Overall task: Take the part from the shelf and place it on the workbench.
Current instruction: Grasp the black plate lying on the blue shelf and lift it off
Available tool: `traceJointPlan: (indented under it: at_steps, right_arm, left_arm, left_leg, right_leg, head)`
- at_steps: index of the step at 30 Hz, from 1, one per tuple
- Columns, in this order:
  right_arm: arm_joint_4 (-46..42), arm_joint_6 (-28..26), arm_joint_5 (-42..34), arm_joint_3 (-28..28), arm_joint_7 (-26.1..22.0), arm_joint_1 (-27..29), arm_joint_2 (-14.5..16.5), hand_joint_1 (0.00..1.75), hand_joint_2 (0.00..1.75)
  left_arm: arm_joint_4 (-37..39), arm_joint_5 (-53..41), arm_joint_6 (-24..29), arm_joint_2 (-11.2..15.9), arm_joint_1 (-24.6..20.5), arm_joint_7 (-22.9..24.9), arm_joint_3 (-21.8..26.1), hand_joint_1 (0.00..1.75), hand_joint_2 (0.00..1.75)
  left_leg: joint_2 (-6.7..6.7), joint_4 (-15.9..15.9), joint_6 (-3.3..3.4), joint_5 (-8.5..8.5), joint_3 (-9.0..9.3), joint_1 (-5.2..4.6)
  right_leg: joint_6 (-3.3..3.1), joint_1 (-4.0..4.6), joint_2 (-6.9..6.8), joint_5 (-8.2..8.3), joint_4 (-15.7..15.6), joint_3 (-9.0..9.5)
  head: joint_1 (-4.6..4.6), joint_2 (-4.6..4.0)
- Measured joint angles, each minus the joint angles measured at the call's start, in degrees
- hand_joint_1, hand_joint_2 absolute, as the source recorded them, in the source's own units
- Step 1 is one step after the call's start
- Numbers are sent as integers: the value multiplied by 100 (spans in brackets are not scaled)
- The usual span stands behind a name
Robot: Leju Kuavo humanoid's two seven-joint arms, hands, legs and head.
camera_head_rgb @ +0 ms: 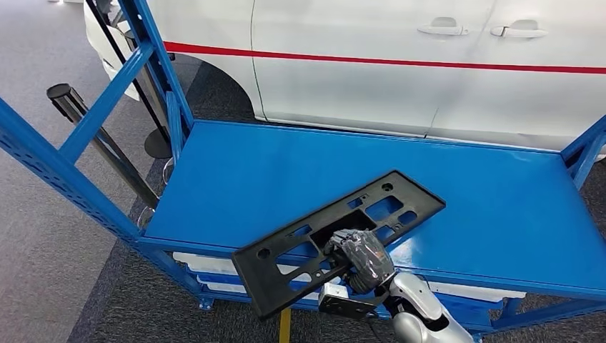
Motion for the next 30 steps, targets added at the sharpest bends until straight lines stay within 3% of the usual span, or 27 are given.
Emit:
traceJointPlan:
  at_steps: [5,8,16,17,18,20,21,22,24,27,28,30]
  right_arm:
    - [-509,-22,-255,-3,-48,-507,47,175,175]
    - [-917,-60,-306,-21,-16,-747,127,175,175]
    - [-1201,-128,-273,-40,0,-862,168,175,175]
    - [-1368,-189,-243,-61,-2,-910,179,175,175]
    - [-1565,-265,-210,-86,-12,-968,192,175,175]
    - [-1951,-428,-119,-139,-66,-1035,180,175,175]
    - [-2092,-482,-79,-155,-91,-1051,165,175,175]
    - [-2201,-523,-40,-168,-110,-1055,141,175,175]
    - [-2317,-561,-18,-191,-128,-1062,104,175,175]
    - [-2423,-581,-11,-231,-142,-1065,52,175,175]
    - [-2450,-581,-11,-245,-143,-1065,43,175,175]
    - [-2489,-581,-11,-262,-145,-1065,38,175,175]
  left_arm:
    - [-19,14,120,0,-1,-90,0,0,175]
    - [-20,15,137,2,-2,-115,0,0,175]
    - [-21,15,142,1,-3,-116,-1,0,175]
    - [-22,15,142,-7,-5,-114,-1,0,175]
    - [-23,14,142,-16,-7,-112,-2,0,175]
    - [-24,11,126,-38,-14,-105,-2,0,175]
    - [-23,10,116,-43,-17,-101,-2,0,175]
    - [-20,8,105,-46,-22,-97,-2,0,175]
    - [-14,7,96,-47,-32,-91,-2,0,175]
    - [-8,7,93,-49,-40,-88,-3,0,175]
    - [-5,7,91,-50,-42,-87,-3,0,175]
    - [2,7,89,-50,-48,-87,-4,0,175]
  left_leg:
    - [-2,11,-7,17,-14,-2]
    - [-7,60,37,2,-36,-9]
    - [-14,64,69,21,-39,-11]
    - [-3,-5,90,74,-23,12]
    - [17,-74,111,137,-23,37]
    - [61,-138,108,249,-100,129]
    - [67,-80,75,263,-169,161]
    - [64,-18,24,269,-234,190]
    - [48,52,-84,288,-292,198]
    - [30,63,-228,347,-346,200]
    - [33,121,-250,264,-394,209]
    - [39,578,-244,-187,-575,213]
  right_leg:
    - [-3,-5,-4,18,-3,-19]
    - [14,-39,-4,31,-10,-28]
    - [38,-46,-3,53,-24,-22]
    - [59,-36,-4,-6,12,-35]
    - [94,-35,-3,-232,322,-147]
    - [218,-92,-14,-527,771,-179]
    - [289,-147,-25,-544,749,-60]
    - [336,-174,-25,-432,437,169]
    - [282,-147,13,-312,25,381]
    - [75,-103,46,-260,50,267]
    - [0,-104,37,-223,55,217]
    - [-138,-93,14,-120,40,105]
  head:
    - [1,0]
    - [-1,0]
    - [-1,0]
    - [1,0]
    - [7,0]
    - [19,0]
    - [23,0]
    - [24,0]
    - [25,0]
    - [20,0]
    - [16,0]
    - [10,0]
